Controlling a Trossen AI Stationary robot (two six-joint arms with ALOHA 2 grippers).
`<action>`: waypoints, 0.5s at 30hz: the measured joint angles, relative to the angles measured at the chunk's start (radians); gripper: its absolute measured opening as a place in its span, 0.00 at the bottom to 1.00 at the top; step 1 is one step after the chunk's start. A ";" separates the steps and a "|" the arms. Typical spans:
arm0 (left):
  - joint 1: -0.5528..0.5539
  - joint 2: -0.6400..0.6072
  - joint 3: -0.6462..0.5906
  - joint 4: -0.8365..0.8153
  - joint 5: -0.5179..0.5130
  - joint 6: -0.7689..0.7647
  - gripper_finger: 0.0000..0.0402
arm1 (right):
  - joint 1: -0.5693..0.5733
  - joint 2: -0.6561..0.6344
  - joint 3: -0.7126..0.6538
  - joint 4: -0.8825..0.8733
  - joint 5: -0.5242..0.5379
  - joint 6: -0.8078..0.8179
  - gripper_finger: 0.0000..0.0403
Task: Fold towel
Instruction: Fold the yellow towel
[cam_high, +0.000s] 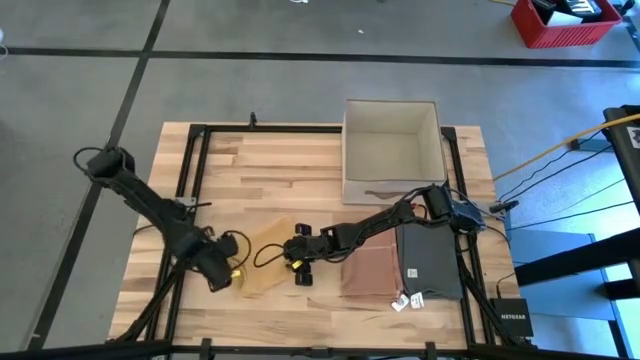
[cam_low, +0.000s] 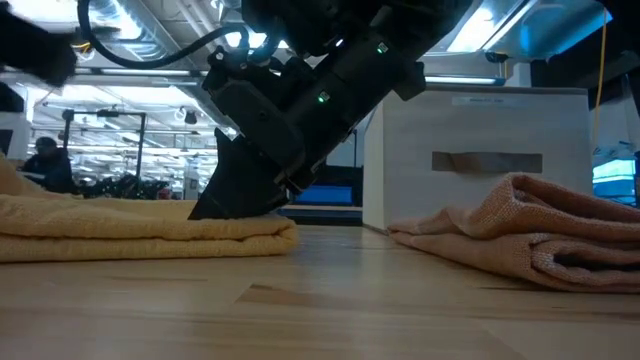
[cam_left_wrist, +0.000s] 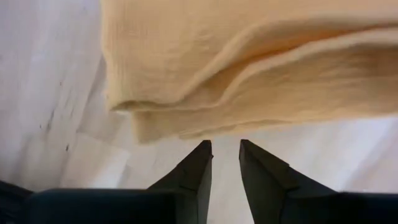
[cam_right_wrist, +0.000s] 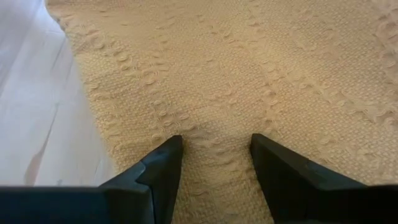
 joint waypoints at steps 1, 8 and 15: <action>-0.018 -0.014 0.007 0.002 -0.035 -0.024 0.18 | 0.000 0.000 0.000 0.000 0.000 0.000 0.49; -0.098 -0.089 0.038 0.130 -0.544 -0.061 0.16 | 0.000 0.000 0.000 0.002 0.000 0.000 0.49; -0.036 -0.022 -0.102 0.533 -0.577 0.066 0.16 | 0.000 0.000 0.000 0.002 0.000 0.000 0.49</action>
